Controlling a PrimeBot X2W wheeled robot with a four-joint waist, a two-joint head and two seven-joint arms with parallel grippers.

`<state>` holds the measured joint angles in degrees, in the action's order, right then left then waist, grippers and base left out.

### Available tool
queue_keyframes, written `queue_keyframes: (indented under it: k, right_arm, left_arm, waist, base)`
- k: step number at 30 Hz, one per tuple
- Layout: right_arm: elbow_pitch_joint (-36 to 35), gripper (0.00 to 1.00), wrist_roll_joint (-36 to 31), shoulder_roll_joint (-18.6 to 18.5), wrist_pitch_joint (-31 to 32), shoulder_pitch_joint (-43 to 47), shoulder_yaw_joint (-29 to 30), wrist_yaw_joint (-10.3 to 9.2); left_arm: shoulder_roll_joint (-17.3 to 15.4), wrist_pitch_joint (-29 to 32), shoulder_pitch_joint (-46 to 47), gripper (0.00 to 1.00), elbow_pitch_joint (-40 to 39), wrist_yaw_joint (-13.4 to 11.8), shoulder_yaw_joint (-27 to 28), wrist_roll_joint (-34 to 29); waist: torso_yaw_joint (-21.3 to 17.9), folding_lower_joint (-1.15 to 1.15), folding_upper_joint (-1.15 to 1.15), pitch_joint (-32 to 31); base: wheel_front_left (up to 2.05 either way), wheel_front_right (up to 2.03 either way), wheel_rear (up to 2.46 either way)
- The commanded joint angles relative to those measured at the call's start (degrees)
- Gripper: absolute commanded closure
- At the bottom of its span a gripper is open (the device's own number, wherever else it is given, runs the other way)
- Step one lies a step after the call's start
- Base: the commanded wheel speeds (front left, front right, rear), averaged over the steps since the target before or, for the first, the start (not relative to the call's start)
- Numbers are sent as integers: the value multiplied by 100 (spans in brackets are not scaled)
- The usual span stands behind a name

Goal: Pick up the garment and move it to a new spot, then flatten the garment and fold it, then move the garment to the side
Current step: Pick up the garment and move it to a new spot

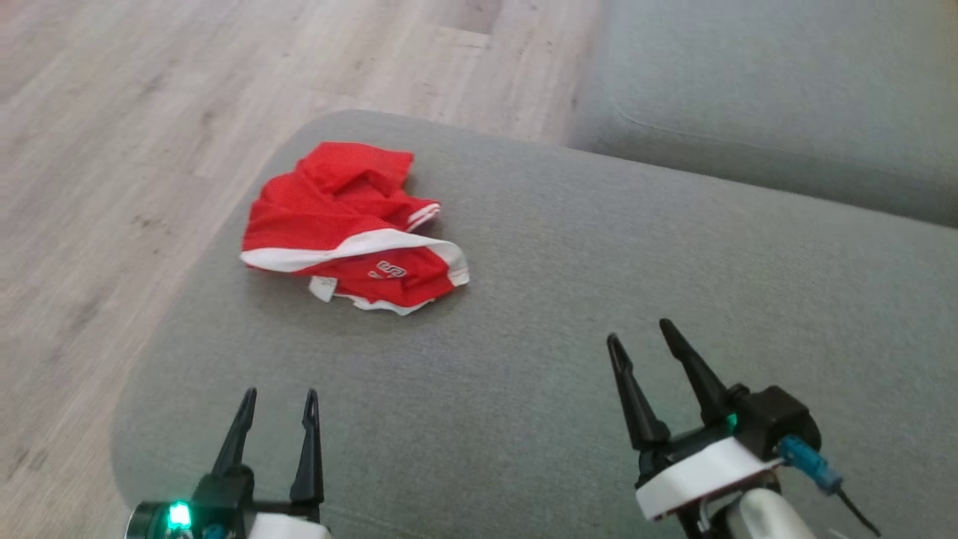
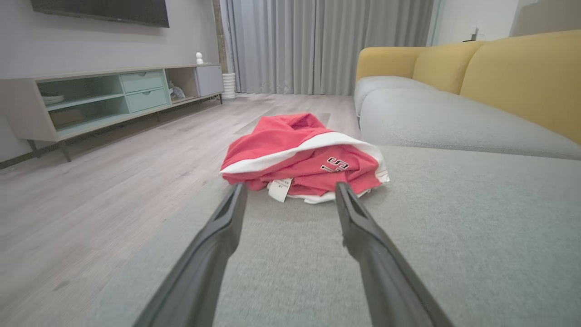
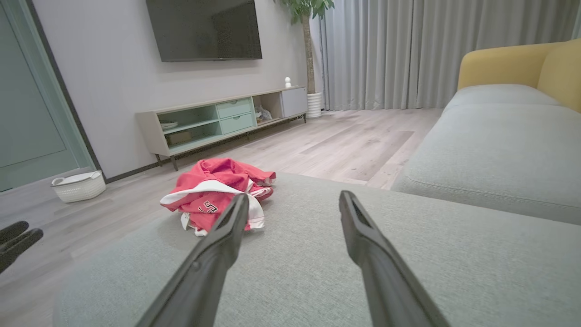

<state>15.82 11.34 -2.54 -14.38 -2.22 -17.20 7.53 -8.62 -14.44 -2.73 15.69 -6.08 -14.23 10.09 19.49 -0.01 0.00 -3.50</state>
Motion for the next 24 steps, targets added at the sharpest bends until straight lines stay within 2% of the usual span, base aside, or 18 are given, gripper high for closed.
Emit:
queue_keyframes:
  k: [1, 13, 20, 24]
  right_arm:
    - [-179, 0, 34, -33, -62, -69, -157, -4]
    - [-238, 0, 152, -33, -62, -8, -345, -4]
    - [-248, 0, 37, -33, -62, -156, -329, -4]
    - [-319, 0, -30, -33, -62, -311, -151, -4]
  left_arm:
    - [-65, -56, 228, 0, -186, -38, 235, -42]
    - [-180, -55, 143, 0, -234, -10, 182, -49]
    - [-358, -8, 490, 0, -184, 142, 53, -158]
    - [-569, 204, 1129, 0, -49, 393, -55, -268]
  waist:
    - [100, 1, 0, -56]
    - [536, 1, 0, -76]
    - [377, 1, 0, 263]
    - [186, 1, 0, 635]
  base:
    - [0, 0, 0]
    - [0, 0, 0]
    - [0, 0, 0]
    - [0, 0, 0]
